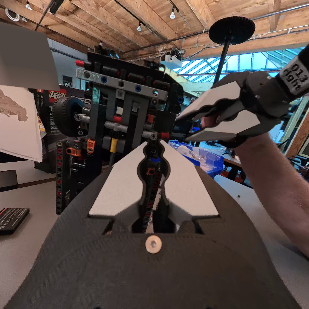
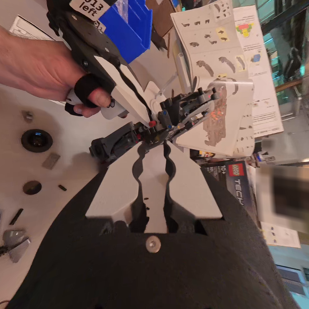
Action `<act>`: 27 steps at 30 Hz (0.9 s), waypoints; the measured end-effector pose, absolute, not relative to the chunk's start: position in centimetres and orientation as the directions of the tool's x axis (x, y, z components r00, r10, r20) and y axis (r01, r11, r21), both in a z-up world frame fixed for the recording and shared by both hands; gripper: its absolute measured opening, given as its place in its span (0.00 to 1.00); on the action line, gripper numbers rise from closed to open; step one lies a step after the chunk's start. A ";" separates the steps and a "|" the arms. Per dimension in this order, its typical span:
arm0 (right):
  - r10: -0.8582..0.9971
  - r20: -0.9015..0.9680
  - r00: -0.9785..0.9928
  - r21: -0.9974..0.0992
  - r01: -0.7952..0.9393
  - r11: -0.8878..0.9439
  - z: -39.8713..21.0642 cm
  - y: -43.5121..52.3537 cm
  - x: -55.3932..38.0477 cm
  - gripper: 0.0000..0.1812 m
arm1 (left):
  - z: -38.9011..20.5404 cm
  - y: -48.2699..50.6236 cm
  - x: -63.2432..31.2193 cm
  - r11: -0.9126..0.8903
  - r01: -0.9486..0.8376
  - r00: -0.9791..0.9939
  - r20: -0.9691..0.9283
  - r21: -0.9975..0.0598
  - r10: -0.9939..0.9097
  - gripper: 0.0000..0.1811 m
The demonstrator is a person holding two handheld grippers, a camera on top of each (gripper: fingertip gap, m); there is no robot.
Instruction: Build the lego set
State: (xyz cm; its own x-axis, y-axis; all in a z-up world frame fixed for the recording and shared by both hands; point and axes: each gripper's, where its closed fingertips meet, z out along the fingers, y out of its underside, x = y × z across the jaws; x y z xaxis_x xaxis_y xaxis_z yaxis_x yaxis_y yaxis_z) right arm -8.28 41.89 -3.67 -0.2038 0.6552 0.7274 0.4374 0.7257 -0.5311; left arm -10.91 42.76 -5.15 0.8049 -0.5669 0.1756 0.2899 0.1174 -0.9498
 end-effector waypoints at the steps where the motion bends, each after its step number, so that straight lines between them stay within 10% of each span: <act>1: 0.639 0.741 -0.204 -0.516 0.437 0.737 -3.5 41.5 -8.0 0.11 | -5.2 42.8 -11.0 0.122 0.284 0.809 0.169 -0.951 -0.563 0.03; 8: 0.569 0.788 -0.235 -0.412 0.485 0.771 -5.0 39.9 -8.8 0.28 | -5.4 42.6 -10.2 0.156 0.170 0.819 0.051 -0.973 -0.571 0.03; 27: 0.495 0.857 -0.144 -0.347 0.549 0.760 -6.3 40.1 -9.6 0.19 | -5.9 42.1 -9.4 0.241 0.001 0.804 -0.143 -0.970 -0.577 0.03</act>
State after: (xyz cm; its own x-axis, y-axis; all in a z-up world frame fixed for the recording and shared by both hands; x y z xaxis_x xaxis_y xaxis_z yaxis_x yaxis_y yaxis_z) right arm -9.58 40.12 -6.30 -0.1437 0.4951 0.8569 0.5489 0.7603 -0.3473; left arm -9.45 42.07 -5.88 0.8044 -0.5767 -0.1428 0.0009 0.2414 -0.9704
